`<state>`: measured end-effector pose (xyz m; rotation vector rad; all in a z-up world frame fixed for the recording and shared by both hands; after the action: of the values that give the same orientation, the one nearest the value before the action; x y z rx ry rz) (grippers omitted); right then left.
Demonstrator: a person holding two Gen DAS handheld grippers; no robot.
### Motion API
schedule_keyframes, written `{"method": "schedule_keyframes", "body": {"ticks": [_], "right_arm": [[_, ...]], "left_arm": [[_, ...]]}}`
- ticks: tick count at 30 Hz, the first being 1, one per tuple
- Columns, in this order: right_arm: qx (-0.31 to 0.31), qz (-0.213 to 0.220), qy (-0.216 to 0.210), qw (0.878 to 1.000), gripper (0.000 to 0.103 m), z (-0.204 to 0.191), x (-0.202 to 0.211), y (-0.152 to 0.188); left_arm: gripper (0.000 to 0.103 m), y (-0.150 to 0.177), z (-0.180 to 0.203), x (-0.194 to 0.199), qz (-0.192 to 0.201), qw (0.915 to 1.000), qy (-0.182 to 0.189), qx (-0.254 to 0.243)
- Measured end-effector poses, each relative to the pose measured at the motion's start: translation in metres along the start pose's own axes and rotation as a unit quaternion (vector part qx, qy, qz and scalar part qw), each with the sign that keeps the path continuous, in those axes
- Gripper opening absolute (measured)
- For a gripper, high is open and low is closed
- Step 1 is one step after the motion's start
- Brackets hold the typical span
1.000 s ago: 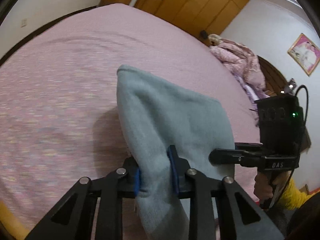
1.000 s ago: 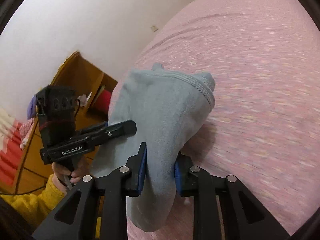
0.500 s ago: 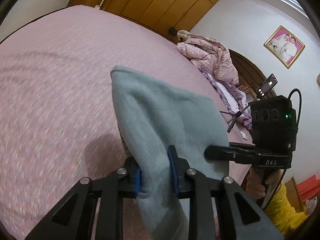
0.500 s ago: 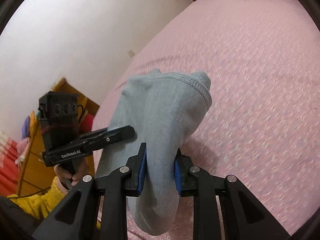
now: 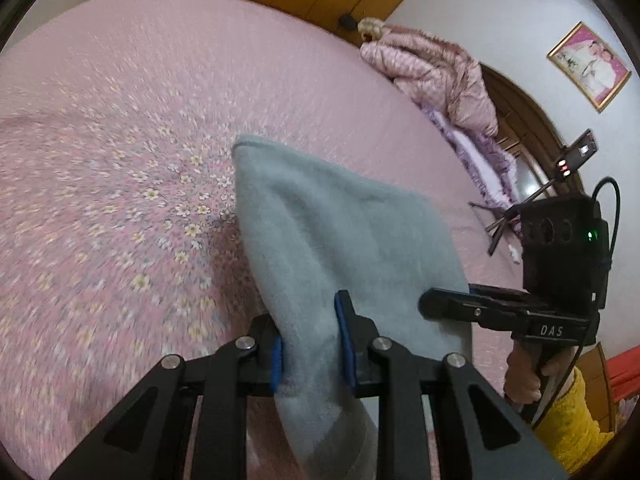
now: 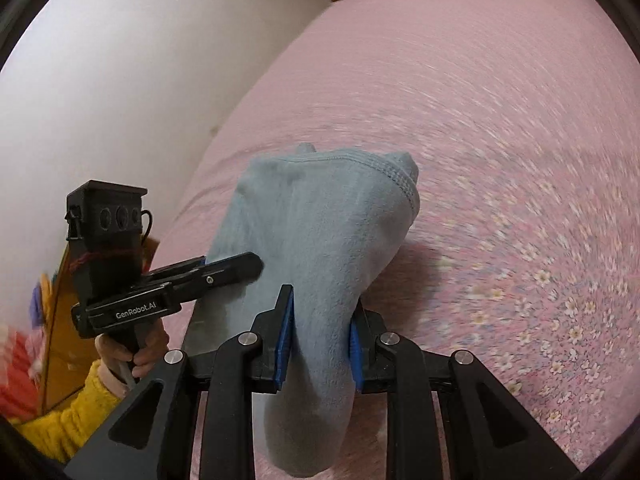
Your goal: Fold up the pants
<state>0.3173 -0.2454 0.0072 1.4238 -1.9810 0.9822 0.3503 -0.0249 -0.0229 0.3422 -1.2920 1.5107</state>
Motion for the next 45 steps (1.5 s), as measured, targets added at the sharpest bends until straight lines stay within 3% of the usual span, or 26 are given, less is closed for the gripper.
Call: {"method": "schedule_keyframes", "body": {"ticks": [2, 4, 8, 14, 17, 21, 24, 26, 33, 41, 45], "right_arm": [[-0.011, 0.002, 0.025, 1.0, 0.029, 0.014, -0.009, 0.002], [-0.016, 0.0, 0.051, 0.999, 0.032, 0.031, -0.016, 0.008], [-0.02, 0.015, 0.053, 0.998, 0.036, 0.032, -0.011, 0.023], [0.008, 0.064, 0.131, 0.989, 0.036, 0.011, 0.041, 0.048], [0.013, 0.079, 0.122, 0.989, 0.036, 0.005, 0.056, 0.067], [0.011, 0.071, 0.131, 0.989, 0.036, 0.001, 0.039, 0.095], [0.012, 0.071, 0.179, 0.981, 0.046, 0.01, 0.017, 0.107], [0.018, 0.088, 0.177, 0.98, 0.049, 0.01, 0.016, 0.108], [-0.014, 0.085, 0.188, 0.978, 0.055, 0.006, 0.013, 0.094], [0.027, 0.121, 0.213, 0.969, 0.087, -0.014, 0.059, 0.125], [0.029, 0.141, 0.215, 0.966, 0.089, -0.022, 0.069, 0.136]], "left_arm": [[0.025, 0.0, -0.006, -0.016, -0.017, 0.9997, -0.011, -0.015], [0.037, 0.0, -0.009, -0.024, -0.021, 0.9994, -0.016, -0.023], [0.037, 0.003, -0.008, -0.013, -0.025, 0.9992, -0.024, -0.019], [0.037, 0.028, 0.018, 0.032, -0.043, 0.9939, -0.079, -0.065], [0.037, 0.052, 0.029, 0.036, -0.067, 0.989, -0.11, -0.073], [0.04, 0.076, 0.03, 0.024, -0.089, 0.9802, -0.16, -0.075], [0.042, 0.084, 0.03, 0.021, -0.07, 0.9799, -0.178, -0.058], [0.042, 0.088, 0.033, 0.022, -0.057, 0.9776, -0.194, -0.059], [0.044, 0.105, 0.051, 0.044, -0.042, 0.9747, -0.216, -0.038], [0.068, 0.126, 0.076, 0.071, -0.02, 0.9726, -0.23, -0.029], [0.081, 0.131, 0.085, 0.08, -0.014, 0.9687, -0.247, -0.019]]}}
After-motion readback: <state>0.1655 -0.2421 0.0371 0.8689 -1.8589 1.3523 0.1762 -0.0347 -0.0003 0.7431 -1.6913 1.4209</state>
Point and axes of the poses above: each gripper's, at about its wrist camera, not at the fingertips, and x roughly against the way its jaws point, z to its right, y to its underside, the point moved 2 cm from there along -x, roughly the way its jaws point, and after that the axes turned 13 degrees about -x, right-handed, at the moved point
